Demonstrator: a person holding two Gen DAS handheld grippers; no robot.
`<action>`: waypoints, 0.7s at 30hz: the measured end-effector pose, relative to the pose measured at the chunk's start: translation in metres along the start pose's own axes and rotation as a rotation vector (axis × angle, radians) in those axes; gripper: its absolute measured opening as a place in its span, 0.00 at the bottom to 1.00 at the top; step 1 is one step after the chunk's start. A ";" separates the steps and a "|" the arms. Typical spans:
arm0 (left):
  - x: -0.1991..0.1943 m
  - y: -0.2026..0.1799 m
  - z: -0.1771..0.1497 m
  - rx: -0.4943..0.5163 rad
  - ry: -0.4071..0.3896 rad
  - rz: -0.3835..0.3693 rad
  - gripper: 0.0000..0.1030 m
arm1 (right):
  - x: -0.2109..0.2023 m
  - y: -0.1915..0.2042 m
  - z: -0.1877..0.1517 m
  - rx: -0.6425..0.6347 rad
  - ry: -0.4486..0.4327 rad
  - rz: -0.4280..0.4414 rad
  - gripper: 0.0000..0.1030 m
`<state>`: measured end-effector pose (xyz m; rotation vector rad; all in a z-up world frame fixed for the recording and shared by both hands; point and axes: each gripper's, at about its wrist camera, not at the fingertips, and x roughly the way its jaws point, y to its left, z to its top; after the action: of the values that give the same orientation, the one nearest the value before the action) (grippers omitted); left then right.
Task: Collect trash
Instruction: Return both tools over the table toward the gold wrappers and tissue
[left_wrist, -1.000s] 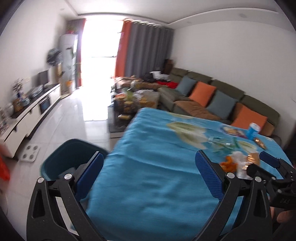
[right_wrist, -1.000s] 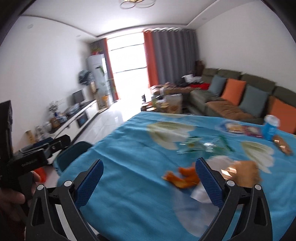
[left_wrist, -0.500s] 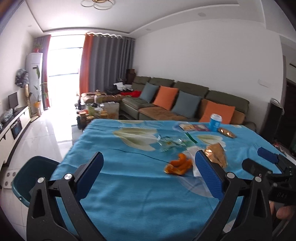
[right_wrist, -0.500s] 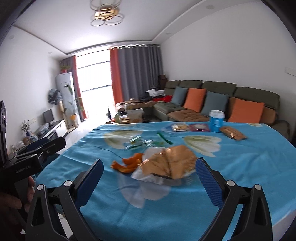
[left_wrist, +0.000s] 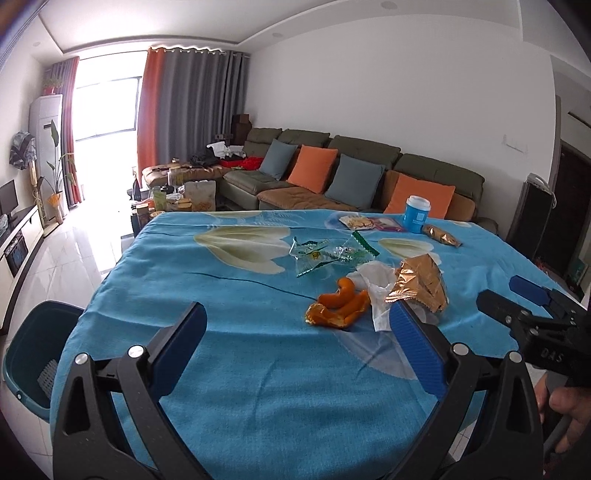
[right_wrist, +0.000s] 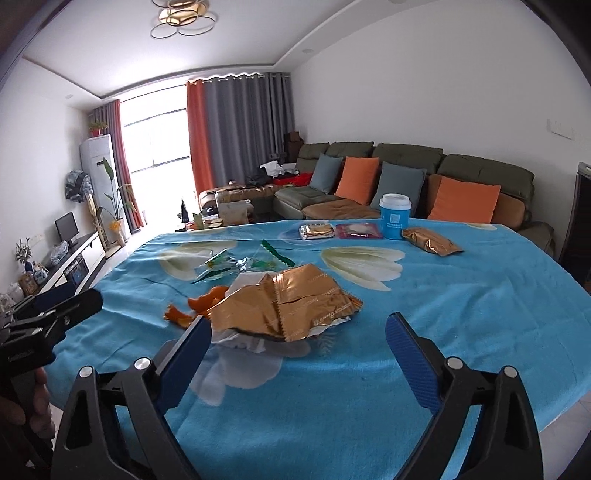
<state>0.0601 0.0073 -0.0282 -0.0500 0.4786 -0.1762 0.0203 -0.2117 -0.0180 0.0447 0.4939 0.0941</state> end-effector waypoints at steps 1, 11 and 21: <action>0.004 -0.001 0.001 0.000 0.003 -0.003 0.94 | 0.005 -0.002 0.002 0.001 0.008 -0.003 0.86; 0.027 -0.024 0.011 0.054 0.017 -0.089 0.94 | 0.044 -0.015 0.015 -0.019 0.072 -0.029 0.74; 0.054 -0.043 0.014 0.082 0.056 -0.154 0.94 | 0.076 -0.017 0.023 -0.020 0.171 0.031 0.70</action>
<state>0.1071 -0.0449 -0.0360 -0.0014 0.5229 -0.3485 0.0991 -0.2213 -0.0343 0.0248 0.6632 0.1342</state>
